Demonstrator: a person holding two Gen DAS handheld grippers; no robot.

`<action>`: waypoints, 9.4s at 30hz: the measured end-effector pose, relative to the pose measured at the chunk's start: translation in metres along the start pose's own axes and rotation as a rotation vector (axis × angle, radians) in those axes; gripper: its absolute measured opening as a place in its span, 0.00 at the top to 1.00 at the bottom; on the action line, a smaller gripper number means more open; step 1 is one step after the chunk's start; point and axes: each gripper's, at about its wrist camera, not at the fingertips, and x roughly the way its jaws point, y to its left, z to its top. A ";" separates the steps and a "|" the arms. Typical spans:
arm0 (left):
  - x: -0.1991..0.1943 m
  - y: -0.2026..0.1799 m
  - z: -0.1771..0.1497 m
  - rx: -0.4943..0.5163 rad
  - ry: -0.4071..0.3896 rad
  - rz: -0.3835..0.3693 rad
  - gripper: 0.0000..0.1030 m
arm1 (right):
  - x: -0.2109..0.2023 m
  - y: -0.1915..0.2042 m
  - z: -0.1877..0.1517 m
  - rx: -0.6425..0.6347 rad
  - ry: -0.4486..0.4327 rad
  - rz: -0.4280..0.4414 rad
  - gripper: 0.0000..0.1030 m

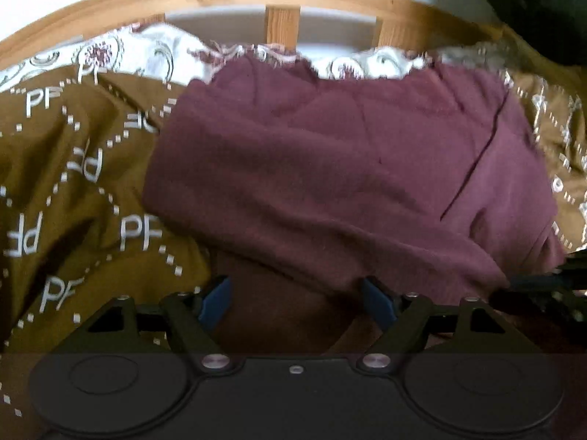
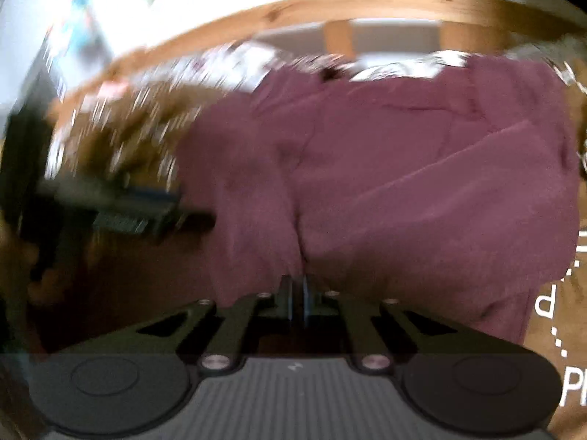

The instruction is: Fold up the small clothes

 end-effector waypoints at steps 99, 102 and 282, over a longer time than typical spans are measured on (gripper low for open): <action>-0.166 0.039 -0.108 -0.084 0.054 0.080 0.92 | -0.175 0.092 -0.151 0.292 -0.180 -0.299 0.90; -0.185 0.047 -0.106 -0.136 0.048 0.056 0.92 | -0.197 0.105 -0.151 0.200 -0.193 -0.350 0.92; -0.252 -0.052 -0.007 0.322 -0.100 0.130 0.95 | -0.264 0.107 -0.044 0.029 -0.413 -0.296 0.90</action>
